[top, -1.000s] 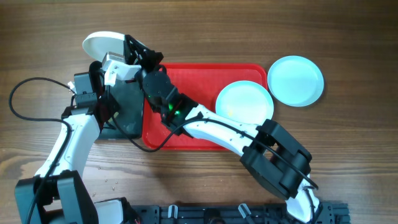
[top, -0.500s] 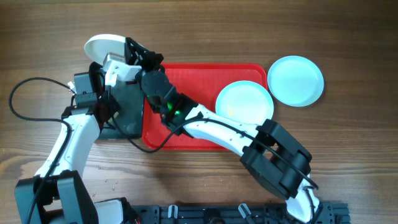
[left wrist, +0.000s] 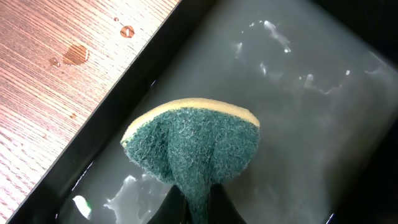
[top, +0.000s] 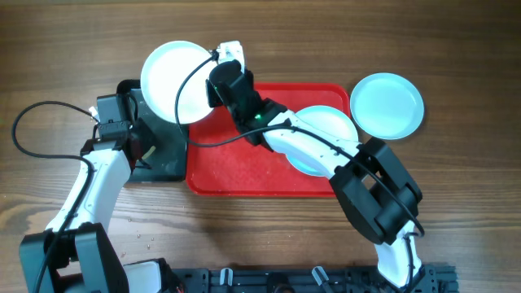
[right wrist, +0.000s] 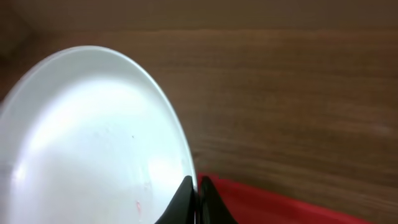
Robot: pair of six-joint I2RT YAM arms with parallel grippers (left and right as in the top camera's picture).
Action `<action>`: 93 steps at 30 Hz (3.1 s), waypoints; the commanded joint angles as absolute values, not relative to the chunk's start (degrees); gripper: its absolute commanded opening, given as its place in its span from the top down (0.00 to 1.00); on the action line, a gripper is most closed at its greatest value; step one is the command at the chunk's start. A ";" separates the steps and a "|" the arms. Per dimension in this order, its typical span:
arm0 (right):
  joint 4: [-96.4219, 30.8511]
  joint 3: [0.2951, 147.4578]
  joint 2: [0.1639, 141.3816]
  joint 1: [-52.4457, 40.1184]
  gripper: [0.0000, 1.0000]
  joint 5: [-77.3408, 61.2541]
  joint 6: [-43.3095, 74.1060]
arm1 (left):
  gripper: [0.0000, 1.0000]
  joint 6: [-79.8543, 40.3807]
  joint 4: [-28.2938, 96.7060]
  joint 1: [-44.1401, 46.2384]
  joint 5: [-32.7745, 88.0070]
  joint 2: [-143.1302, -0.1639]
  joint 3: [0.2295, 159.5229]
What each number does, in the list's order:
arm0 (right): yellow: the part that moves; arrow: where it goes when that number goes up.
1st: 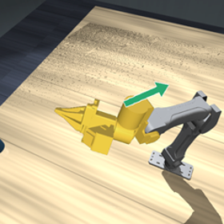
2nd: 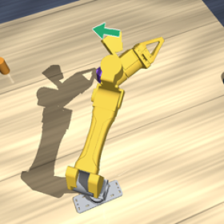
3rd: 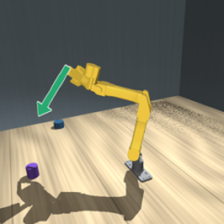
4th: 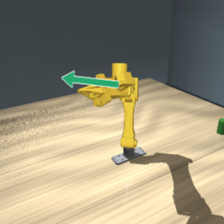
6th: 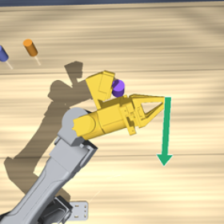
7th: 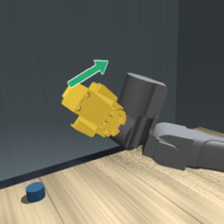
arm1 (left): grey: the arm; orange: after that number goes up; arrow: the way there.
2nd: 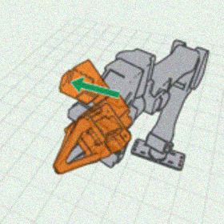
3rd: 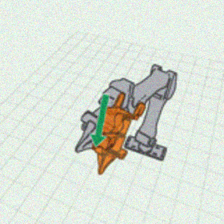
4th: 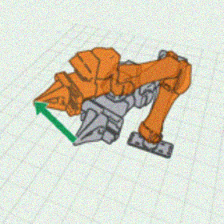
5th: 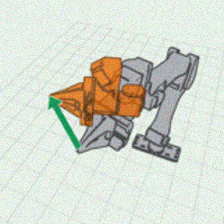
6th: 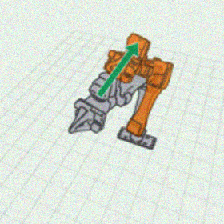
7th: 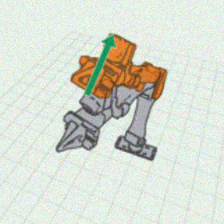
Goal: Clean dirty plates on tray and stack at the side
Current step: 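Lift the white plate with the right gripper and tilt it up, then carry the white plate right and lower it onto the blue plate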
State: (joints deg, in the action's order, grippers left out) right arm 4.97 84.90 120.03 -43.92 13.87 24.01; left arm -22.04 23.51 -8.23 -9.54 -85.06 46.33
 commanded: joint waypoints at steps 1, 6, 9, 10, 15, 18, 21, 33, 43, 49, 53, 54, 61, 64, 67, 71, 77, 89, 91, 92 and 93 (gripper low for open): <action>5.23 85.45 120.01 -41.32 0.96 4.38 27.92 | 0.96 -22.98 23.24 -8.49 -9.28 -83.72 46.11; 3.29 85.45 120.01 -32.95 0.95 -17.21 39.27 | 0.96 -22.96 23.11 -8.49 -8.97 -83.72 46.11; 3.27 85.45 120.01 -26.55 0.95 -33.15 39.35 | 0.96 -22.96 22.90 -8.49 -8.56 -83.72 46.11; 2.90 85.45 120.01 -24.56 0.95 -36.71 40.21 | 0.96 -22.94 22.92 -8.49 -8.56 -83.72 46.11; 1.19 85.45 120.01 -15.64 0.95 -46.96 44.14 | 0.96 -22.96 22.92 -8.49 -8.56 -83.72 46.11; -0.62 85.45 120.01 -10.02 0.95 -48.90 44.12 | 0.96 -22.96 22.90 -8.49 -8.34 -83.72 46.11; -2.90 85.45 120.01 -5.34 0.96 -47.81 44.12 | 0.96 -22.96 22.87 -8.49 -8.34 -83.72 46.11; -26.74 85.45 116.84 10.17 0.95 -35.40 32.60 | 0.96 -22.76 22.17 -8.49 -6.92 -83.72 46.11; -50.11 85.27 100.73 10.90 0.96 3.18 24.10 | 0.96 -22.76 22.22 -8.49 -6.90 -83.72 46.11; -51.07 79.40 100.84 10.96 0.96 6.31 24.45 | 0.96 -22.79 22.22 -8.49 -6.87 -83.72 46.11; -50.81 79.05 100.84 10.96 0.96 8.23 24.58 | 0.96 -22.79 22.24 -8.49 -6.85 -83.72 46.11; -50.83 79.02 100.88 10.96 0.96 9.47 24.58 | 0.96 -22.76 22.24 -8.49 -6.85 -83.72 46.11; -44.99 73.32 100.92 10.96 0.96 10.79 24.40 | 0.96 -22.79 22.24 -8.49 -6.83 -83.72 46.11; -41.80 70.98 100.92 10.96 0.96 10.79 24.43 | 0.96 -22.79 22.22 -8.49 -5.78 -83.72 46.11; -40.95 70.70 100.92 10.96 0.96 10.76 24.38 | 0.96 -22.76 22.22 -8.49 -5.78 -83.72 46.11; -40.66 69.93 100.92 10.96 0.95 10.79 24.14 | 0.96 -22.76 22.22 -8.49 -5.78 -83.72 46.11; -36.71 65.80 100.92 10.96 0.91 10.79 23.94 | 0.96 -22.76 22.24 -8.49 -5.78 -83.72 46.11; -39.90 70.30 93.93 10.96 0.00 -21.87 14.33 | 0.96 -22.76 22.24 -8.49 -5.78 -83.72 46.11; -42.30 70.13 93.95 10.94 0.11 -30.02 10.15 | 0.96 -22.79 22.26 -8.49 -5.78 -83.72 46.11; -44.18 70.06 93.95 10.94 0.33 -29.10 10.68 | 0.96 -22.76 22.26 -8.49 -5.78 -83.72 46.11; -45.87 69.91 93.95 10.87 0.51 -28.27 10.66 | 0.96 -22.79 22.24 -8.49 -5.78 -83.72 46.11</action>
State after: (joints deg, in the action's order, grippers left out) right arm -42.96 69.54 94.48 10.96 -21.56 13.15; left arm -22.22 22.48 -8.23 -6.09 -84.84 46.33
